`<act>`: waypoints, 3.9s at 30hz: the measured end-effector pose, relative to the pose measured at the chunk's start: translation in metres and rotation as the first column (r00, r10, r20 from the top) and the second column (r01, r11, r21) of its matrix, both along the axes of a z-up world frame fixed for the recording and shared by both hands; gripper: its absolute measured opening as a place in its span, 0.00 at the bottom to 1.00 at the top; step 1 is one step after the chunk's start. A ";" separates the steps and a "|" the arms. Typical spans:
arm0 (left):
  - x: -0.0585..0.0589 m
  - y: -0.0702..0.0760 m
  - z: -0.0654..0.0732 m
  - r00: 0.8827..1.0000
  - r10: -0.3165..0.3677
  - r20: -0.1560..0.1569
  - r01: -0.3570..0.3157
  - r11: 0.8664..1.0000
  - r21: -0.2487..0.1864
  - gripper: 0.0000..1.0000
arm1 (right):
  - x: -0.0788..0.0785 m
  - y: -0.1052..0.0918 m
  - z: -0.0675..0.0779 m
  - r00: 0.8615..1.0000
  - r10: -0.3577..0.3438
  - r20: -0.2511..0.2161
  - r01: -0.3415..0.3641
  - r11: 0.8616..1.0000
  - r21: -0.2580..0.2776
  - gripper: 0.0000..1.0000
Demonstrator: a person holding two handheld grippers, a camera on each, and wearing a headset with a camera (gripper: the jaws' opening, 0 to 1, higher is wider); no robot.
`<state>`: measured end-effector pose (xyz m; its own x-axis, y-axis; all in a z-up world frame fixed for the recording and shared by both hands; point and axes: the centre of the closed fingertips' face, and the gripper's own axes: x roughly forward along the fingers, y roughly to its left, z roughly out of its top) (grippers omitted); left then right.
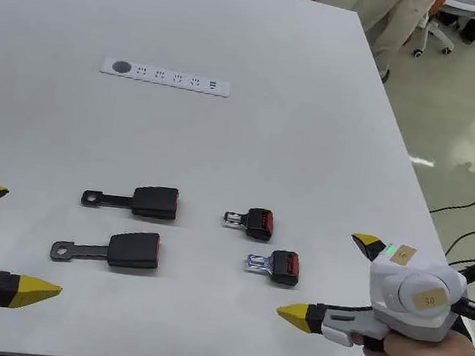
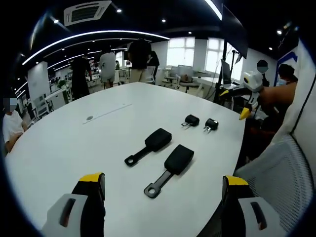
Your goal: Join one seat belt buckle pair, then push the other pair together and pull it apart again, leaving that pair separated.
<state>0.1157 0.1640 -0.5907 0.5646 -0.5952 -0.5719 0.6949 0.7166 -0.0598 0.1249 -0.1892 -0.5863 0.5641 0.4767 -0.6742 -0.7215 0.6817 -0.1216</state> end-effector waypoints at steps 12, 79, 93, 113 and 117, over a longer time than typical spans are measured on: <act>0.002 -0.005 0.003 1.000 -0.002 0.006 0.002 1.000 -0.004 1.00 | 0.004 -0.002 0.004 1.000 -0.025 -0.004 0.025 0.999 0.029 0.99; -0.008 -0.006 0.010 1.000 -0.019 -0.002 0.019 0.999 0.033 0.94 | -0.010 0.008 0.002 0.994 0.107 -0.010 -0.107 0.990 -0.093 0.88; 0.002 -0.014 -0.003 0.996 -0.091 -0.016 0.092 0.994 0.059 0.82 | -0.006 0.013 -0.007 0.977 0.213 -0.015 -0.213 0.970 -0.116 0.72; 0.023 -0.055 -0.019 0.959 -0.281 -0.042 0.285 0.946 0.156 0.66 | 0.007 0.023 -0.026 0.938 0.333 -0.100 -0.345 0.927 -0.149 0.55; 0.021 -0.066 -0.025 0.938 -0.342 -0.063 0.348 0.917 0.193 0.62 | 0.011 0.021 -0.033 0.932 0.347 -0.109 -0.361 0.918 -0.163 0.55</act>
